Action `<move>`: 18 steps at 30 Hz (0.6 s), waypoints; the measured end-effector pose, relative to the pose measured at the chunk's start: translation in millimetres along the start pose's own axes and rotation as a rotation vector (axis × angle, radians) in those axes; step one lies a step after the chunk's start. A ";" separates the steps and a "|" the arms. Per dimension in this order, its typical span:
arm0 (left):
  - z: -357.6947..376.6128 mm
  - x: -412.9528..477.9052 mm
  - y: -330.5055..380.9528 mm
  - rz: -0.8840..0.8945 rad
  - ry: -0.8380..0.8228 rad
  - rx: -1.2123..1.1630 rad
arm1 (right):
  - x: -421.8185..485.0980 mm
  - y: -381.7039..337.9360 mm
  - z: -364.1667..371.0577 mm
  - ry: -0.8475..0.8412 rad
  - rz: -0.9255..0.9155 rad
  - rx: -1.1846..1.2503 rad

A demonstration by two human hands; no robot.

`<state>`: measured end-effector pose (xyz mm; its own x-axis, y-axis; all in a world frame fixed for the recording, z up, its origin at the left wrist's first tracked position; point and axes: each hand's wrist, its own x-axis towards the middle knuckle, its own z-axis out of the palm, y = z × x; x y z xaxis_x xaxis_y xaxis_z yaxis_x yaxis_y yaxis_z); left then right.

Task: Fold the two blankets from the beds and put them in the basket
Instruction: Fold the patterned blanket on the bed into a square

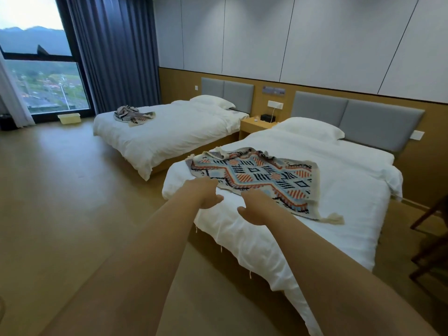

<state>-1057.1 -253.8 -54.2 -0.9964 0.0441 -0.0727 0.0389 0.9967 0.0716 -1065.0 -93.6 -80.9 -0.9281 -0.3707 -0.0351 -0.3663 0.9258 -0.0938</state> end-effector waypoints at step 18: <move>-24.7 314.5 -178.7 0.137 -0.038 0.010 | 367.1 -39.2 23.3 -0.070 0.085 0.103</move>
<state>-1379.3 -419.7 -65.3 -0.9780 0.1826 -0.1005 0.1758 0.9817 0.0732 -1389.8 -267.7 -113.4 -0.9472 -0.2988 -0.1164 -0.2742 0.9429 -0.1891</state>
